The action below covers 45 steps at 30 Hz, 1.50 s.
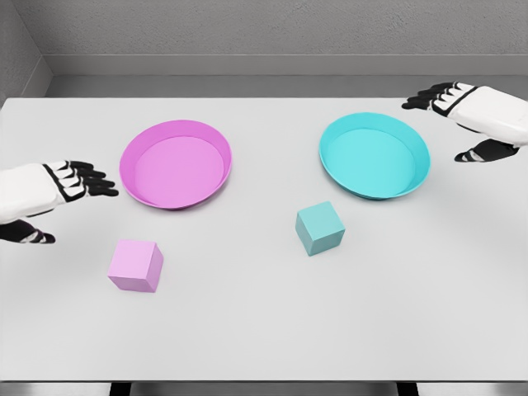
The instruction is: Place the blocks in the corresponding plates according to their colors
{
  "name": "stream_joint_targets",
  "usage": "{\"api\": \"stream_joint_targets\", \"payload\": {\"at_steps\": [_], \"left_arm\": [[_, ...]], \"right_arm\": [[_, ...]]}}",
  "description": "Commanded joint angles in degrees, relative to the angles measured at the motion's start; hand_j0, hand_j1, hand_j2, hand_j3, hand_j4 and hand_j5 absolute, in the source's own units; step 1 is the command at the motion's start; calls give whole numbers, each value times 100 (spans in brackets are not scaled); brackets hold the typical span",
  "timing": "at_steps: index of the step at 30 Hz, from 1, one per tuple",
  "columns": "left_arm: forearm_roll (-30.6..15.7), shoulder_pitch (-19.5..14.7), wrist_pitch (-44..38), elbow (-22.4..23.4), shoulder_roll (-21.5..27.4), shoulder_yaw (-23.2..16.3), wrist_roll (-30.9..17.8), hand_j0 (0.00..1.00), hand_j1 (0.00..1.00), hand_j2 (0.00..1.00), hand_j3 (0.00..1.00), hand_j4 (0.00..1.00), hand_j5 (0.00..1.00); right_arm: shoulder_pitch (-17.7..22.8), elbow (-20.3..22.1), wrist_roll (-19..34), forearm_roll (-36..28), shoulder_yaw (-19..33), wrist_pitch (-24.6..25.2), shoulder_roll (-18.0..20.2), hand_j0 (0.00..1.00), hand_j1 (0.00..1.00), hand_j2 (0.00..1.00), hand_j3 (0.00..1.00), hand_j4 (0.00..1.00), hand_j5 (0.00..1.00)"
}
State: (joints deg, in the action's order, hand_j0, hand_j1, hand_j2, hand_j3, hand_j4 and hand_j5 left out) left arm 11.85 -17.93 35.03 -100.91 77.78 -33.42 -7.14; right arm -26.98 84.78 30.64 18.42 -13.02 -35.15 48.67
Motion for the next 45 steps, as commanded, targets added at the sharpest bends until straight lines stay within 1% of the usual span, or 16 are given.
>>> {"api": "stream_joint_targets", "payload": {"at_steps": [1, 3, 5, 7, 10, 12, 14, 15, 17, 20, 23, 30, 34, 39, 43, 45], "left_arm": [[-33, 0, -3, -8, -17, -16, -191, 100, 100, 100, 100, 100, 100], [-7, 0, -3, -8, -79, -24, -279, 100, 100, 100, 100, 100, 100], [2, -9, -3, -8, -404, -24, -911, 100, 100, 100, 100, 100, 100], [11, -9, -3, -17, -615, -24, -1211, 100, 100, 100, 100, 100, 100], [11, -70, -3, -17, -659, -16, -1334, 100, 100, 100, 100, 100, 100], [11, -202, -3, -17, -1019, -16, -1668, 100, 100, 100, 100, 100, 100], [11, -264, -3, -17, -1037, -7, -1694, 100, 100, 100, 100, 100, 100], [11, -290, -3, -17, -1072, -7, -1703, 100, 100, 100, 100, 100, 100], [11, -317, -3, -17, -1230, -7, -1852, 100, 100, 100, 100, 100, 100], [11, -317, -3, -17, -1362, -7, -1967, 100, 100, 100, 100, 100, 100], [11, -308, -3, -17, -1573, -16, -2239, 100, 100, 100, 100, 100, 100], [11, -325, -3, -17, -1608, -16, -2389, 100, 100, 100, 100, 100, 100], [46, -308, -3, -17, -1617, -16, -2441, 100, 100, 100, 100, 100, 100], [64, -290, -3, -17, -1652, -24, -2538, 100, 100, 100, 100, 100, 100], [64, -290, -3, -25, -1661, -24, -2547, 100, 100, 100, 100, 100, 100], [72, -290, -3, -17, -1705, -24, -2591, 100, 100, 100, 100, 100, 100]], "right_arm": [[0, -5, 4, -5, -8, 15, 11, 100, 100, 100, 100, 100, 100], [0, -5, 4, 30, 1, 15, 11, 100, 100, 100, 100, 100, 100], [-9, -5, 4, 22, 10, 15, 11, 100, 100, 100, 100, 100, 100], [-18, -102, 4, 22, 71, 15, 11, 100, 100, 100, 100, 100, 100], [-18, -392, -66, 22, 782, 15, -68, 100, 100, 100, 100, 100, 100], [-53, -419, -66, 22, 959, 15, -411, 100, 100, 100, 100, 100, 100], [-132, -15, -5, 65, 64, 15, -297, 100, 100, 100, 100, 100, 100], [-255, 398, 4, 285, -543, 15, -42, 100, 100, 100, 100, 100, 100], [-343, 1172, 4, 804, -1036, 15, 11, 100, 100, 100, 100, 100, 100], [-518, 1356, 21, 848, -1668, 15, 116, 100, 100, 100, 100, 100, 100], [-580, 1594, 74, 909, -1739, 15, 301, 100, 100, 100, 100, 100, 100], [-686, 1603, 74, 909, -1976, 15, 407, 100, 100, 100, 100, 100, 100], [-958, 1603, 153, 909, -2820, 15, 319, 100, 100, 100, 100, 100, 100], [-993, 1603, 188, 918, -3145, 15, 64, 100, 100, 100, 100, 100, 100], [-1204, 1603, 188, 918, -3084, 15, 11, 100, 100, 100, 100, 100, 100], [-1204, 1603, 188, 909, -2785, 15, 99, 100, 100, 100, 100, 100, 100]]}}
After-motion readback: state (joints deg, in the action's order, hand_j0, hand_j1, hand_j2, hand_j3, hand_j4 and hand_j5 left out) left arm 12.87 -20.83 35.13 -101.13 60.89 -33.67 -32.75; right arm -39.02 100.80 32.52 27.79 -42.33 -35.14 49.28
